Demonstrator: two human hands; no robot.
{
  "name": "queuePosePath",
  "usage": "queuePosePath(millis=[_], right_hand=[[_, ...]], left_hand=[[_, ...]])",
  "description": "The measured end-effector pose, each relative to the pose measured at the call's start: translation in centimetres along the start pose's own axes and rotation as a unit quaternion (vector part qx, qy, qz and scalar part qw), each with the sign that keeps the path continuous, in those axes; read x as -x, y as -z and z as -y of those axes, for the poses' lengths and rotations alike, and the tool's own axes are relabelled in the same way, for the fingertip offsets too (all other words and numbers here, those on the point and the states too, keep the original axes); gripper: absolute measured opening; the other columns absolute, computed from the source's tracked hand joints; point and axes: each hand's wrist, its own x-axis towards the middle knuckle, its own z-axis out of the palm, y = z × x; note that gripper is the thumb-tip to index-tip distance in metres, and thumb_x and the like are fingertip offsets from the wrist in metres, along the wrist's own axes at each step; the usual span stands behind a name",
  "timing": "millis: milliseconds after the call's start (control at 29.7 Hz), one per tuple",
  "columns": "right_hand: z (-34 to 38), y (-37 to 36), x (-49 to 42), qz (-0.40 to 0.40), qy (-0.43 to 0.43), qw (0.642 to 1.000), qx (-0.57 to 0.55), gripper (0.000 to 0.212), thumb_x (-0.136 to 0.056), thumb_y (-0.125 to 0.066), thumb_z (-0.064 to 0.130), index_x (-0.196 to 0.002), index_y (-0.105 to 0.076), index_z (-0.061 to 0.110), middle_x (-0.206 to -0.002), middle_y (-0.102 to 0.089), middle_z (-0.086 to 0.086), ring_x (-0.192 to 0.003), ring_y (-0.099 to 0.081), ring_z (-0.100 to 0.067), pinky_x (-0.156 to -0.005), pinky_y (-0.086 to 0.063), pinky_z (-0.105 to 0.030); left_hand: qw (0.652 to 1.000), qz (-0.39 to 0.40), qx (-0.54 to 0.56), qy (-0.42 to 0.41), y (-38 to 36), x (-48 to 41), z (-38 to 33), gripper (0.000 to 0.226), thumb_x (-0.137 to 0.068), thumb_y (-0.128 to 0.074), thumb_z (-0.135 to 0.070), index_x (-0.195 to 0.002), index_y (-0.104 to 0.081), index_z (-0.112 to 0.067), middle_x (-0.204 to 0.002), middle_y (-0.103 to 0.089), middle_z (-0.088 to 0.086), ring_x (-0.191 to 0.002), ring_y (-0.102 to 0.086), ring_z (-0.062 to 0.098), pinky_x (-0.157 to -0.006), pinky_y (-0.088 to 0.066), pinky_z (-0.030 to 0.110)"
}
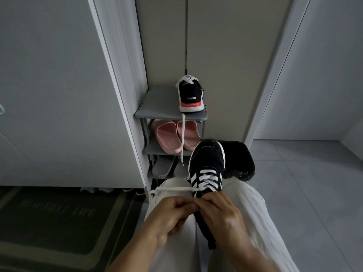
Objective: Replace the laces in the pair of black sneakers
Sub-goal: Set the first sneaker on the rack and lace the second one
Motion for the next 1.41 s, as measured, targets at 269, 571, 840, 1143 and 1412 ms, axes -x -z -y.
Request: queuePosePath(millis=[269, 571, 840, 1143, 1412], right_hand=[[-0.2, 0.0, 0.1, -0.011, -0.006, 1.0, -0.019, 0.016, -0.085, -0.057, 0.016, -0.089, -0.072, 0.012, -0.081, -0.061, 0.002, -0.07, -0.058, -0.012, -0.056, -0.05, -0.025], [0.4, 0.8, -0.5, 0.194, -0.347, 0.915, -0.065, 0.013, -0.091, -0.055, 0.029, -0.088, -0.066, 0.023, -0.059, -0.065, 0.001, -0.056, -0.059, -0.012, -0.057, -0.048, -0.03], [1.4, 1.2, -1.5, 0.122, -0.519, 0.758, -0.375, 0.017, -0.091, -0.055, 0.006, -0.097, -0.069, 0.014, -0.043, -0.054, -0.002, -0.031, -0.035, -0.006, -0.035, -0.028, -0.015], [1.7, 1.4, -1.6, 0.106, -0.509, 0.777, -0.355, 0.019, -0.095, -0.05, 0.012, -0.088, -0.066, 0.015, -0.045, -0.058, -0.004, -0.035, -0.043, -0.009, -0.036, -0.034, -0.018], [1.0, 1.6, -2.4, 0.148, -0.503, 0.783, -0.335, 0.015, -0.094, -0.052, 0.012, -0.084, -0.062, 0.016, -0.045, -0.058, -0.003, -0.034, -0.044, -0.009, -0.036, -0.034, -0.02]], left_hand=[[1.0, -0.018, 0.016, -0.003, 0.4, -0.4, 0.1, 0.007, -0.084, -0.063, -0.009, -0.082, -0.07, -0.009, -0.044, -0.045, -0.007, -0.036, -0.032, 0.002, -0.033, -0.021, 0.013], [0.976, -0.163, -0.086, -0.115, 0.0, -2.4, 1.1, 0.016, -0.08, -0.066, -0.002, -0.069, -0.067, -0.012, -0.047, -0.055, -0.012, -0.046, -0.048, -0.005, -0.048, -0.037, 0.008], [0.961, -0.19, -0.123, -0.158, -0.8, -3.5, 1.7, 0.013, -0.079, -0.069, -0.006, -0.07, -0.068, -0.016, -0.064, -0.064, -0.005, -0.057, -0.056, -0.006, -0.057, -0.043, 0.007], [0.963, -0.158, -0.151, -0.16, -1.1, -3.7, 1.3, 0.014, -0.081, -0.067, -0.007, -0.074, -0.067, -0.019, -0.067, -0.064, -0.006, -0.059, -0.056, -0.009, -0.057, -0.042, 0.005], [0.969, -0.114, -0.155, -0.152, -1.1, -3.6, 0.7, 0.022, -0.082, -0.065, -0.003, -0.07, -0.066, -0.021, -0.064, -0.063, -0.009, -0.056, -0.056, -0.011, -0.057, -0.041, 0.003]])
